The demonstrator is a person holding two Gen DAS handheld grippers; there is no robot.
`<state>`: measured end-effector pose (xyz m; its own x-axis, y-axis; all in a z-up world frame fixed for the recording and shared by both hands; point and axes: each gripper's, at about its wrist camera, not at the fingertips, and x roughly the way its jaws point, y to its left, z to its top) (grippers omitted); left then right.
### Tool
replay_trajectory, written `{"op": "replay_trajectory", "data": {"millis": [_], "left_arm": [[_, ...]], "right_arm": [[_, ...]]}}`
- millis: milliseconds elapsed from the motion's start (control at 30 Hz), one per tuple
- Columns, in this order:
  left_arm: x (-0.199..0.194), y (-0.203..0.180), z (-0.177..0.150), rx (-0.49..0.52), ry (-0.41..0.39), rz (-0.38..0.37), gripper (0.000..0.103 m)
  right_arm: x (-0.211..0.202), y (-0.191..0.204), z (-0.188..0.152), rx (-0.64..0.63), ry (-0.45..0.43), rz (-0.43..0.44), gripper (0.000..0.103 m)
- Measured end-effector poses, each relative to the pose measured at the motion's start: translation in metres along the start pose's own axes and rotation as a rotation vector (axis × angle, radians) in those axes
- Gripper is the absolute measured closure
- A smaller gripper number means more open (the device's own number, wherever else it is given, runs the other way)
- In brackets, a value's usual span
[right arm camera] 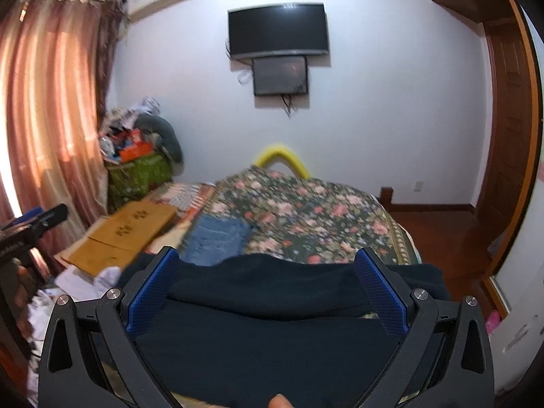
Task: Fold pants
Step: 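Grasp the sweatpants waistband with the left gripper while the right gripper grasps it too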
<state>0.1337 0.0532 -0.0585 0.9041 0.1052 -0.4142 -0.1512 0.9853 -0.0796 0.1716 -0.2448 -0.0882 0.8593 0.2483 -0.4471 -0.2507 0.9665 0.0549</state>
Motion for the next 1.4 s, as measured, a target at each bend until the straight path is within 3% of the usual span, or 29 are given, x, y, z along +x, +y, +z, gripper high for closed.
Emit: {"op": "replay_trajectory", "data": {"millis": [133,233,367,567,633,800,867,1000,1167,1200,1300,1367,1400], "left_arm": [[0.058,0.019,-0.001,0.024,0.054,0.036,0.000],[0.107,0.041,-0.008,0.027,0.095,0.064,0.000],[0.168,0.068,-0.019,0.020,0.224,0.048,0.000],[0.246,0.089,-0.051,0.082,0.370,0.135,0.000],[0.271,0.100,-0.065,0.100,0.433,0.120,0.006],[0.321,0.131,-0.088,0.022,0.601,0.093,0.047],[0.336,0.140,-0.092,-0.016,0.636,0.082,0.053],[0.359,0.149,-0.093,-0.085,0.664,0.045,0.055],[0.373,0.144,-0.092,-0.083,0.681,0.038,0.070],[0.374,0.144,-0.091,-0.072,0.679,0.055,0.078],[0.371,0.146,-0.089,-0.071,0.671,0.061,0.087],[0.367,0.147,-0.085,-0.062,0.657,0.066,0.087],[0.364,0.147,-0.082,-0.054,0.646,0.074,0.088]], "right_arm": [[0.043,-0.026,-0.005,0.016,0.061,-0.074,0.001],[0.073,-0.042,-0.008,0.026,0.121,-0.061,0.001],[0.112,-0.056,-0.017,-0.005,0.183,-0.062,0.001],[0.172,-0.071,-0.025,-0.042,0.273,-0.022,0.005],[0.190,-0.075,-0.026,-0.044,0.314,0.013,0.012],[0.241,-0.077,-0.032,-0.070,0.424,0.104,0.030],[0.259,-0.074,-0.034,-0.115,0.455,0.117,0.034],[0.283,-0.062,-0.036,-0.195,0.468,0.149,0.035],[0.308,-0.052,-0.035,-0.172,0.505,0.232,0.035],[0.313,-0.047,-0.038,-0.195,0.515,0.236,0.035],[0.328,-0.032,-0.051,-0.293,0.544,0.189,0.035],[0.334,-0.030,-0.057,-0.301,0.576,0.206,0.041],[0.335,-0.030,-0.057,-0.291,0.589,0.234,0.051]]}}
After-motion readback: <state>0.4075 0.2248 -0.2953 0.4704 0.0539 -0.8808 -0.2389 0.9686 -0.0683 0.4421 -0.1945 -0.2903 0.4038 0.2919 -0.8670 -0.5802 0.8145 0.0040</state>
